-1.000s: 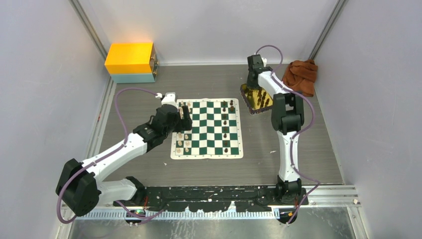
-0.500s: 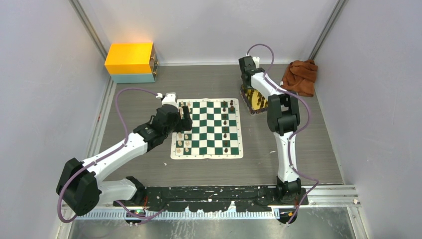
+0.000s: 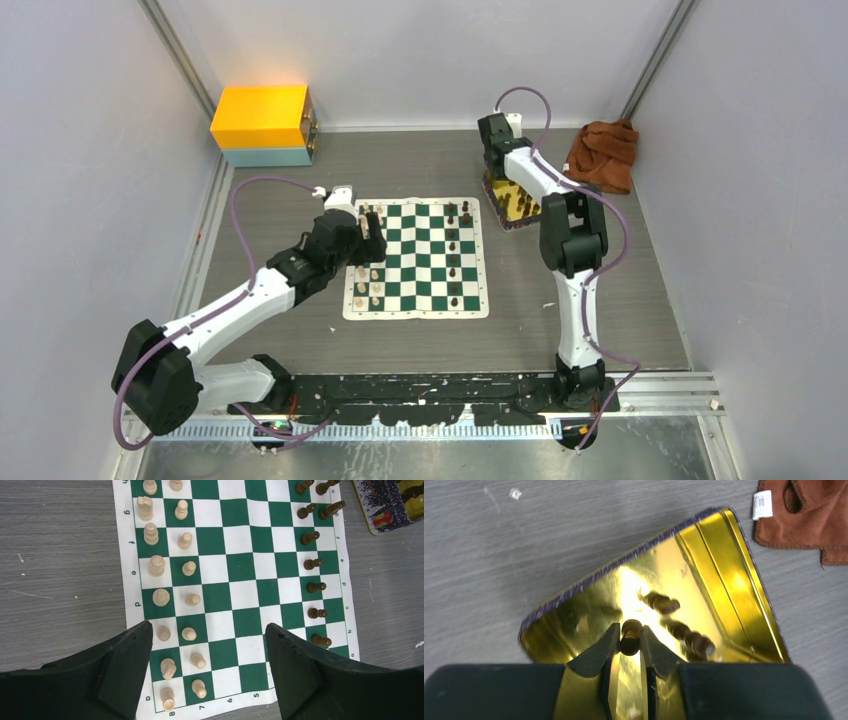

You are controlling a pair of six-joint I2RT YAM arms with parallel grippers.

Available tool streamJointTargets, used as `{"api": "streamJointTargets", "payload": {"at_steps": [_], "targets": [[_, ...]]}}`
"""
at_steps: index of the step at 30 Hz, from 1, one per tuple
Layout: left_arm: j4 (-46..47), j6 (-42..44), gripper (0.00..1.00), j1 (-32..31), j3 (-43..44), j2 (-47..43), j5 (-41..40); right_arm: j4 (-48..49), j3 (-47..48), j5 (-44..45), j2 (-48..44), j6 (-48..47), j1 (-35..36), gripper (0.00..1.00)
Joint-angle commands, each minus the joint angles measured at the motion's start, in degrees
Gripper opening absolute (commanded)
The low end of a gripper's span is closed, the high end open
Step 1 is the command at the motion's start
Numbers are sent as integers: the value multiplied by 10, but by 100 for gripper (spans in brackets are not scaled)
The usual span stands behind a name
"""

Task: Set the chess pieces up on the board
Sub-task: Pick up the chess piece from the storage box.

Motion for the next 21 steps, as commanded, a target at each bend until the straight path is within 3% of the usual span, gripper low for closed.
{"api": "streamJointTargets", "payload": {"at_steps": [1,10,21], "targets": [[27,-5,83,3,-5,-18,6,5,-41,-3,-133,26,24,1],[33,-25,83,3,-28,-43,44,-12,-245,-68,-323,109,91,1],[42,-38,82,2,-62,-64,66,-8,-494,-86,-520,214,219,1]]}}
